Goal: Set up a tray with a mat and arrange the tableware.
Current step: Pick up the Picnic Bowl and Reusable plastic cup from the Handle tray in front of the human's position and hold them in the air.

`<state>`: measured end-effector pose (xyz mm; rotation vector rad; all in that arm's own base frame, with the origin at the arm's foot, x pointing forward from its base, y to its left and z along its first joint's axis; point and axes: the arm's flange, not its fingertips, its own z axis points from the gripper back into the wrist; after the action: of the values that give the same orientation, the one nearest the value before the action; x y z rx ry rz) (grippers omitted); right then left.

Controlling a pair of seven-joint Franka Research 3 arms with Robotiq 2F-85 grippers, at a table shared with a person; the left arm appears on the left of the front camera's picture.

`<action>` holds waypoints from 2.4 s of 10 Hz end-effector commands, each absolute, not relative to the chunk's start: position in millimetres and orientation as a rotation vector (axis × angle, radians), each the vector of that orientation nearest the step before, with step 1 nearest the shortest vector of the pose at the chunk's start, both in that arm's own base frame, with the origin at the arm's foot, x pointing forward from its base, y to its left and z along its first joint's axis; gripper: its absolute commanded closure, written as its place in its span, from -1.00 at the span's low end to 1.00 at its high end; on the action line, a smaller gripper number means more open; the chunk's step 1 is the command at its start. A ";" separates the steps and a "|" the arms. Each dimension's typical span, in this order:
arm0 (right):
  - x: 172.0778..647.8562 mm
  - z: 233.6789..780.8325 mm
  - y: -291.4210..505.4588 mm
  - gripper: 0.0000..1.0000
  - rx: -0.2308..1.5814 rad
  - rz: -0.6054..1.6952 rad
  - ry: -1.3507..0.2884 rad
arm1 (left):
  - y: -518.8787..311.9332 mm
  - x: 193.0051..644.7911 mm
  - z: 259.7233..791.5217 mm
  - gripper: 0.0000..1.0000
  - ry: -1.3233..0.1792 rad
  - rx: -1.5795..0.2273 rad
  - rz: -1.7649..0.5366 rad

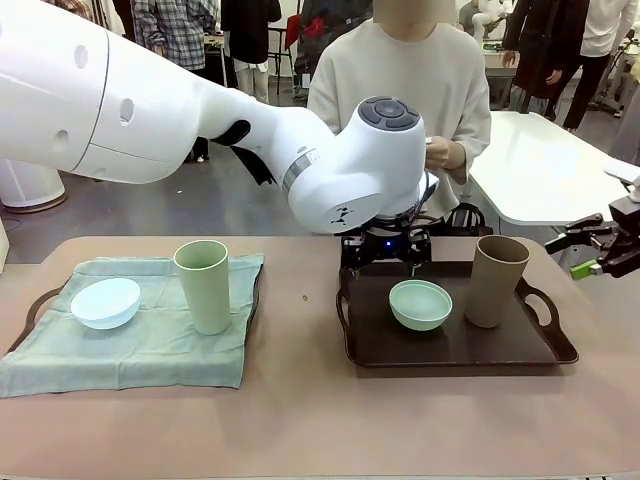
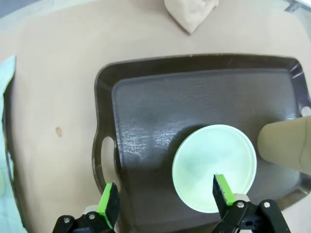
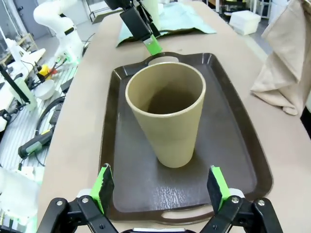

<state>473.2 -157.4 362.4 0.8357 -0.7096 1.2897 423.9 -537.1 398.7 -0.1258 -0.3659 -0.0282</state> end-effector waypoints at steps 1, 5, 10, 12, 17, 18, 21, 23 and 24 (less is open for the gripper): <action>475.4 341.0 -143.6 -1.00 0.792 1.303 -0.741 | -524.8 423.6 394.8 -1.00 -0.304 -0.131 -0.036; 492.2 325.3 -121.5 -1.00 0.671 1.315 -0.822 | -522.6 425.3 391.2 -1.00 -0.269 -0.171 -0.086; 509.1 311.8 -104.3 -1.00 0.713 1.238 -0.813 | -528.6 436.1 378.5 -1.00 -0.205 -0.184 -0.102; 508.5 307.7 -100.0 -1.00 0.727 1.254 -0.793 | -529.7 444.5 372.9 -1.00 -0.190 -0.192 -0.093; 491.0 309.2 -99.1 -1.00 0.758 1.313 -0.707 | -529.9 454.6 365.9 -1.00 -0.183 -0.190 -0.070; 489.8 309.4 -97.4 -1.00 0.756 1.317 -0.709 | -532.4 458.1 363.8 -1.00 -0.174 -0.186 -0.071; 489.2 306.0 -91.5 -1.00 0.762 1.300 -0.724 | -539.0 458.5 357.0 -1.00 -0.162 -0.172 -0.065; 490.5 306.2 -82.4 -1.00 0.770 1.294 -0.728 | -539.1 460.9 353.6 -1.00 -0.154 -0.168 -0.060; 490.6 306.8 -77.5 -1.00 0.770 1.300 -0.728 | -539.2 463.0 352.8 -1.00 -0.149 -0.166 -0.059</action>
<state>495.4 -89.0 304.8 0.7663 -0.7221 1.3259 458.7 -537.6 349.7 -0.1690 -0.1739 -0.0508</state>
